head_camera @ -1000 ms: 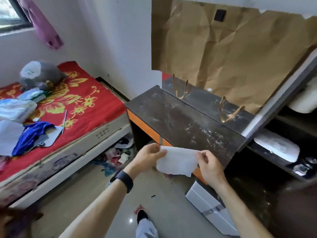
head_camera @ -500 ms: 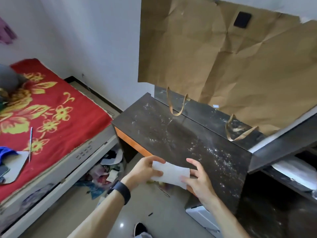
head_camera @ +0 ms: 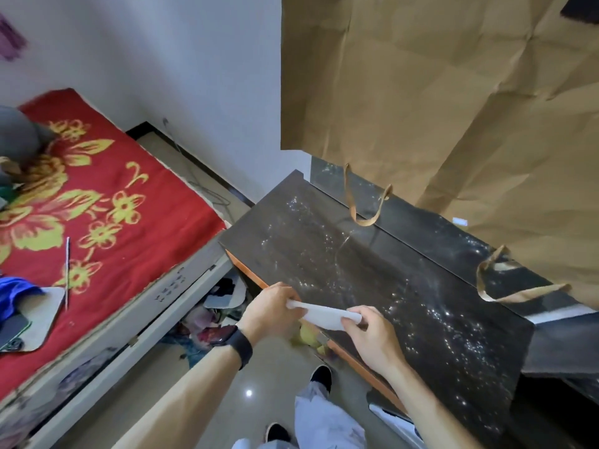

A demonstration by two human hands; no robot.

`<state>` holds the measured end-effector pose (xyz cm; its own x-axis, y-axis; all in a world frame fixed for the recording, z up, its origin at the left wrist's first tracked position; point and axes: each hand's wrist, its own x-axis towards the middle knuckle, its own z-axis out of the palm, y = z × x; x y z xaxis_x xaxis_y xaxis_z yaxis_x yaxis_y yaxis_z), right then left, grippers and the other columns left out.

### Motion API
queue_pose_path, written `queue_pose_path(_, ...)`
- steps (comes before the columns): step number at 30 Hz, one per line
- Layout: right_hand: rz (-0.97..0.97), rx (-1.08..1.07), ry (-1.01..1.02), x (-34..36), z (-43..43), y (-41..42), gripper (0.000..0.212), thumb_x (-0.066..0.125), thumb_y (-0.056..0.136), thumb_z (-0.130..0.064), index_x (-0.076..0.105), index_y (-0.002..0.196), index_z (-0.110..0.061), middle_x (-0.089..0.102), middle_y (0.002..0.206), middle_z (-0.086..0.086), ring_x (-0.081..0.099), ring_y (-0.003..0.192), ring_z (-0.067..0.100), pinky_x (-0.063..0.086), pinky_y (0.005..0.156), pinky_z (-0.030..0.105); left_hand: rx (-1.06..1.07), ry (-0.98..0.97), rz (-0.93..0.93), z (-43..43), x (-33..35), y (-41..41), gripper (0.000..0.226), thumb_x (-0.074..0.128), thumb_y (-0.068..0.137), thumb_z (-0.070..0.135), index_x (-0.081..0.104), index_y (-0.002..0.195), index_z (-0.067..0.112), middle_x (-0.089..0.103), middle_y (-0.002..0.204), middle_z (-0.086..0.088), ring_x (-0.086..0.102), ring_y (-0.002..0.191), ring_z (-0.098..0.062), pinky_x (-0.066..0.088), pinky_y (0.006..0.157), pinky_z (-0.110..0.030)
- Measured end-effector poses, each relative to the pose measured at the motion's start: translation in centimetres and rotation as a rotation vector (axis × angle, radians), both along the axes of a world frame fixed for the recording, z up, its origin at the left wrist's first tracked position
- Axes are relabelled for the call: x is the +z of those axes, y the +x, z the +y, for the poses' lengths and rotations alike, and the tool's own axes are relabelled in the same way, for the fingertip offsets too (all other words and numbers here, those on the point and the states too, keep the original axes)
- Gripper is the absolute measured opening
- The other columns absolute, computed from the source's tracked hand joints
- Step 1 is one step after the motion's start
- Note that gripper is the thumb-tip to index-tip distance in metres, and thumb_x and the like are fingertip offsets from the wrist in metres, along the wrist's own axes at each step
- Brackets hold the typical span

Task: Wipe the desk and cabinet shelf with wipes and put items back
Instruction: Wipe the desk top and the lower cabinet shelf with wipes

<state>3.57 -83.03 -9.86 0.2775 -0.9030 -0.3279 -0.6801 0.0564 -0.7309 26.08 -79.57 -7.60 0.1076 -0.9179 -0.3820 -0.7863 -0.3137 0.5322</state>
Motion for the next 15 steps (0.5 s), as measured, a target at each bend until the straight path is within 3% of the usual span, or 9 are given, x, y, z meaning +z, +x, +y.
queue_pose_path(3,-0.009,0.002,0.048,0.1,-3.2,1.5,0.008,0.059,0.092,-0.029,0.06,0.085,-0.026,0.066,0.076,-0.008,0.059,0.07,0.005,0.039,0.056,0.013,0.054,0.08,0.001,-3.2,0.1,1.4,0.019,0.066,0.091,0.034,0.056,0.077,0.025,0.06,0.081,0.006,0.057,0.077,-0.016,0.038,0.06,-0.025)
queue_pose_path(5,-0.079,-0.028,0.122,0.2,-4.9,2.4,0.007,0.058,0.093,-0.028,0.059,0.087,-0.024,0.07,0.072,-0.006,0.065,0.067,0.005,0.045,0.06,0.017,0.106,0.115,0.064,-4.9,0.1,2.5,0.023,0.068,0.09,0.033,0.054,0.072,0.03,0.058,0.075,0.011,0.055,0.069,-0.009,0.035,0.054,-0.019)
queue_pose_path(8,-0.255,-0.109,0.256,0.2,-6.8,3.7,0.009,0.057,0.094,-0.017,0.063,0.089,-0.021,0.073,0.072,0.0,0.069,0.062,0.013,0.055,0.066,0.031,0.236,0.142,0.279,-6.9,0.0,4.1,0.009,0.071,0.088,0.026,0.066,0.081,0.025,0.069,0.079,0.007,0.064,0.068,-0.008,0.046,0.063,-0.02)
queue_pose_path(12,-0.42,-0.232,0.387,0.1,-8.7,5.3,0.022,0.055,0.091,-0.004,0.072,0.092,-0.018,0.069,0.07,0.005,0.058,0.058,0.014,0.05,0.056,0.025,0.332,0.179,0.448,-8.3,-0.6,5.6,0.008,0.072,0.09,0.015,0.071,0.084,0.021,0.072,0.075,0.003,0.067,0.06,-0.011,0.048,0.057,-0.016)
queue_pose_path(15,-0.477,-0.292,0.445,-0.1,-9.6,6.6,0.03,0.052,0.091,-0.001,0.076,0.097,-0.019,0.068,0.073,0.006,0.058,0.062,0.014,0.05,0.061,0.026,0.361,0.186,0.48,-9.6,-1.1,6.5,0.016,0.07,0.09,0.009,0.072,0.082,0.023,0.07,0.072,0.004,0.065,0.058,-0.013,0.049,0.058,-0.021)
